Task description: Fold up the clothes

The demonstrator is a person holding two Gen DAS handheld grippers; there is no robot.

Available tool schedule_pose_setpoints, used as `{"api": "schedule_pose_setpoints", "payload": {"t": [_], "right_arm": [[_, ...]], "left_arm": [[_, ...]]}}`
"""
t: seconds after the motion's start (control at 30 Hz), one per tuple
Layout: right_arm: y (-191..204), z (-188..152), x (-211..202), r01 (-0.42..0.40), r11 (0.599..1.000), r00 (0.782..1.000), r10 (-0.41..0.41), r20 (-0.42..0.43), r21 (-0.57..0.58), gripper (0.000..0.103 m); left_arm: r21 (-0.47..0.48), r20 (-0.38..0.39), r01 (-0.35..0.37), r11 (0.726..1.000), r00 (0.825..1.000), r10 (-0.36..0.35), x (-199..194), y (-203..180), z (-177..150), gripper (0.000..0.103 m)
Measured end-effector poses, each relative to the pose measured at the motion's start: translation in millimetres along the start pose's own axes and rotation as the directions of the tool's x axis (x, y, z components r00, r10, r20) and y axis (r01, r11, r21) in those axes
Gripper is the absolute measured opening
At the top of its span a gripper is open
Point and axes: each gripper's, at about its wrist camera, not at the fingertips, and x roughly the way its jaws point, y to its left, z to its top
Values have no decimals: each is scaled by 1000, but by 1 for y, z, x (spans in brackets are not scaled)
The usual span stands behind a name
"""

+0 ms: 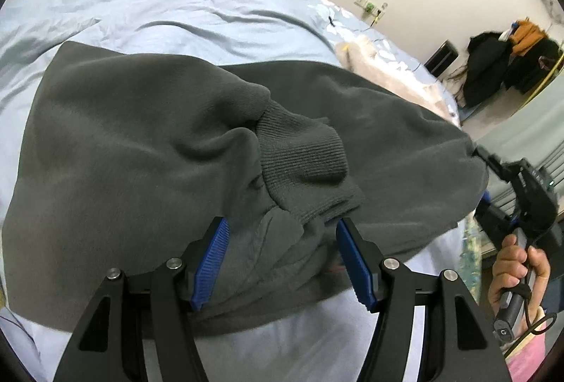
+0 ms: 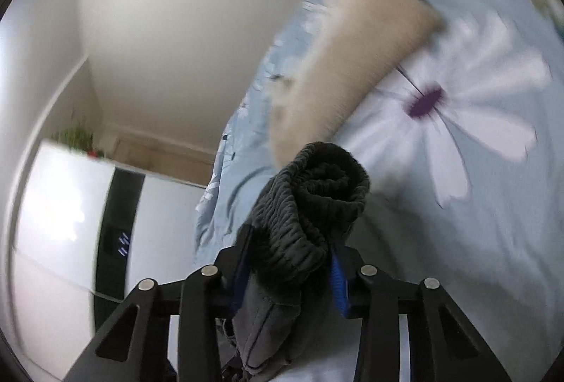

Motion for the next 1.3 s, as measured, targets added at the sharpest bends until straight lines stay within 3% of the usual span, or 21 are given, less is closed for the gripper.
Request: {"api": "schedule_pose_setpoints", "payload": {"t": [0.1,0.23,0.3,0.43,0.47,0.53,0.67,0.87,1.03,1.17,1.3], "right_arm": [[63,-6,-9,26,980,1000,-22,23,-197,39],[154,-30,-9,-16,901,1000,22,9,-434,29],[191,-47,2,-51,849,999,44,-24,-525,23],[241,-95,40,-67,722,994,-12,-110,-689,23],[244,-104,51,-82,711,990,-24,-141,-698,23],[241,-116,69,-107,723,981,-36,-192,-683,23],[219,-112,77,-95,749,977,-57,-207,-655,23],[210,-98,76,-64,786,983,-58,-176,-615,23],[182,-58,50,0,825,994,-63,-92,-565,23],[135,-22,21,120,860,991,-137,4,-496,23],[60,-10,18,197,916,974,-225,-40,-350,22]], "left_arm": [[-57,26,80,995,997,-79,-14,4,0,64],[-113,113,172,979,981,-160,-39,7,6,65],[-128,168,186,974,972,-163,-58,17,5,65],[-202,218,184,962,966,-139,-67,41,17,65],[-224,218,185,957,966,-136,-67,47,18,65],[-263,218,186,947,967,-130,-64,57,19,65],[-289,216,202,936,966,-142,-68,69,10,65],[-260,176,191,946,973,-148,-56,63,10,65],[-268,167,189,945,975,-148,-56,65,10,65],[-256,156,168,952,979,-131,-54,61,10,65],[-251,139,147,957,984,-115,-49,57,10,65]]}}
